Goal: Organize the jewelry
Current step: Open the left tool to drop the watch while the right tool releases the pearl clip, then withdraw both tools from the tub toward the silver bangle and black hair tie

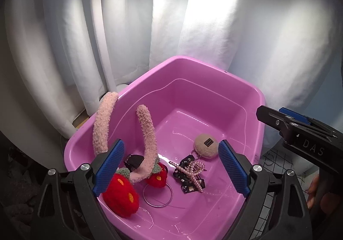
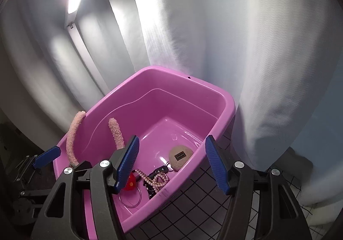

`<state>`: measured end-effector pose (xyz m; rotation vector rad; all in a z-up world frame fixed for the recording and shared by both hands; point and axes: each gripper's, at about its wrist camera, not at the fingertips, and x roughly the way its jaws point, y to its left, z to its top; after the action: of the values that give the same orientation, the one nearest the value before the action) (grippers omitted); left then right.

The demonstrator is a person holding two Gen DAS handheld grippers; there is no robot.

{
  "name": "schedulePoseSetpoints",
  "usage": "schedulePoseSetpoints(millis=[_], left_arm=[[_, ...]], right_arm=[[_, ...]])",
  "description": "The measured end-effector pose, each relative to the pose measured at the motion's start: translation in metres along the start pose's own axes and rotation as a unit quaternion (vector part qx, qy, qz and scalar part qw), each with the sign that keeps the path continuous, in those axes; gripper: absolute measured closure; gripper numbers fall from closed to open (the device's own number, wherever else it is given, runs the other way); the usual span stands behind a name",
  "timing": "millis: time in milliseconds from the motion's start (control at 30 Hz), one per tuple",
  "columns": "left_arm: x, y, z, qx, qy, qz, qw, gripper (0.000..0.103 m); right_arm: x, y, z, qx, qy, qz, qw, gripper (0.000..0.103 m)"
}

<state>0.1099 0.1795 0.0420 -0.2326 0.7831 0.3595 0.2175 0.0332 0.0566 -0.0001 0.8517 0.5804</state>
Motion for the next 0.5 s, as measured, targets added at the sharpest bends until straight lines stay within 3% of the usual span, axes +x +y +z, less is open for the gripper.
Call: schedulePoseSetpoints(millis=[500], left_arm=[[-0.021,-0.048,-0.019,0.052,-0.003,-0.071,0.9961,0.015]], right_arm=[[-0.064,-0.042,-0.050,0.058,-0.054,-0.051,0.996,0.042]])
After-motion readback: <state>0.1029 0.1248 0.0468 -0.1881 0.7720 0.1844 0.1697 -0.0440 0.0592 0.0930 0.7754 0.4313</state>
